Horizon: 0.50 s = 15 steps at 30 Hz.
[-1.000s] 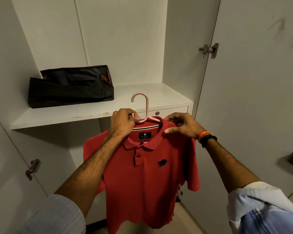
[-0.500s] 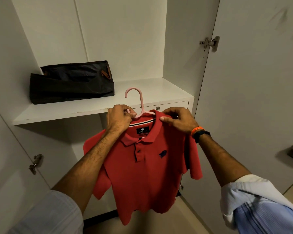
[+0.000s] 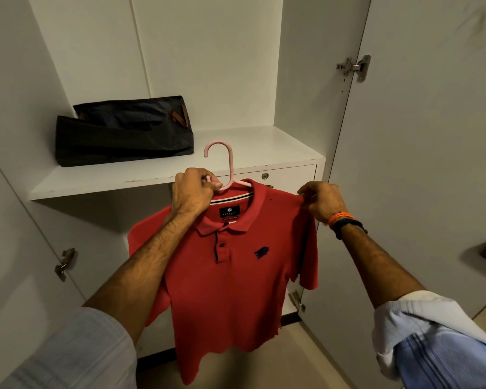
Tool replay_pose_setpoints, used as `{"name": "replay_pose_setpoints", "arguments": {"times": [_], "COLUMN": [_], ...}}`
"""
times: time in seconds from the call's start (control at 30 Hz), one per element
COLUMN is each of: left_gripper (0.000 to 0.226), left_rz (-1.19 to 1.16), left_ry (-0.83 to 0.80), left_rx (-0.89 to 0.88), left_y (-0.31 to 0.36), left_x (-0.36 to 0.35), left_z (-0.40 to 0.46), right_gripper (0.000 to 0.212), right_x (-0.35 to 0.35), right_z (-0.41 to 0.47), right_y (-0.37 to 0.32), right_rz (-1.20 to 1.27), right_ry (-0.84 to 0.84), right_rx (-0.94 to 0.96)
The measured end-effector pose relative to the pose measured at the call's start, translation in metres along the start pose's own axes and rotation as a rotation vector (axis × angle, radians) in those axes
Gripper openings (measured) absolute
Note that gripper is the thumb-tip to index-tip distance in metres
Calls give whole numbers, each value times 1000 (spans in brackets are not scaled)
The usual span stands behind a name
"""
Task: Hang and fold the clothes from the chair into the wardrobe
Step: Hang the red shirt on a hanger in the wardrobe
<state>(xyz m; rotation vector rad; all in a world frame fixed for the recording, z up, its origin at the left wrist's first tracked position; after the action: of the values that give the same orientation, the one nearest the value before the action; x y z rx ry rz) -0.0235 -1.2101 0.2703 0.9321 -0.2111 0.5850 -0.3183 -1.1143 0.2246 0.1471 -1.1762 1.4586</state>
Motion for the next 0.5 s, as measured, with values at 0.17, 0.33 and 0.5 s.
{"name": "replay_pose_setpoints", "arguments": {"times": [0.17, 0.33, 0.5], "left_gripper": [5, 4, 6], "left_rz": [42, 14, 3], "left_ry": [-15, -30, -68], "left_rx": [-75, -37, -9], "left_y": [9, 2, 0], "left_x": [0, -8, -15], "left_z": [1, -1, -1], "right_gripper": [57, 50, 17], "right_x": [8, -1, -2], "right_z": [0, 3, -3], "right_y": [2, 1, -37], "right_rz": [112, 23, 207], "right_ry": [130, 53, 10], "right_rx": [-18, -19, 138]}}
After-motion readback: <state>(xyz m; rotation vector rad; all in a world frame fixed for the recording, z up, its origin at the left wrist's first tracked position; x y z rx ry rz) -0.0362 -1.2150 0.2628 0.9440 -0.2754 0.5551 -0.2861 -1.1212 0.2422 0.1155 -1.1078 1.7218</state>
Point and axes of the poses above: each hand's wrist, its own z-axis towards the middle knuckle, its own x-axis out of the back of the hand, y = z × x, the point moved 8 cm from there along z, towards the middle knuckle, and after that the axes turned 15 degrees about y, right-handed, at the moved point
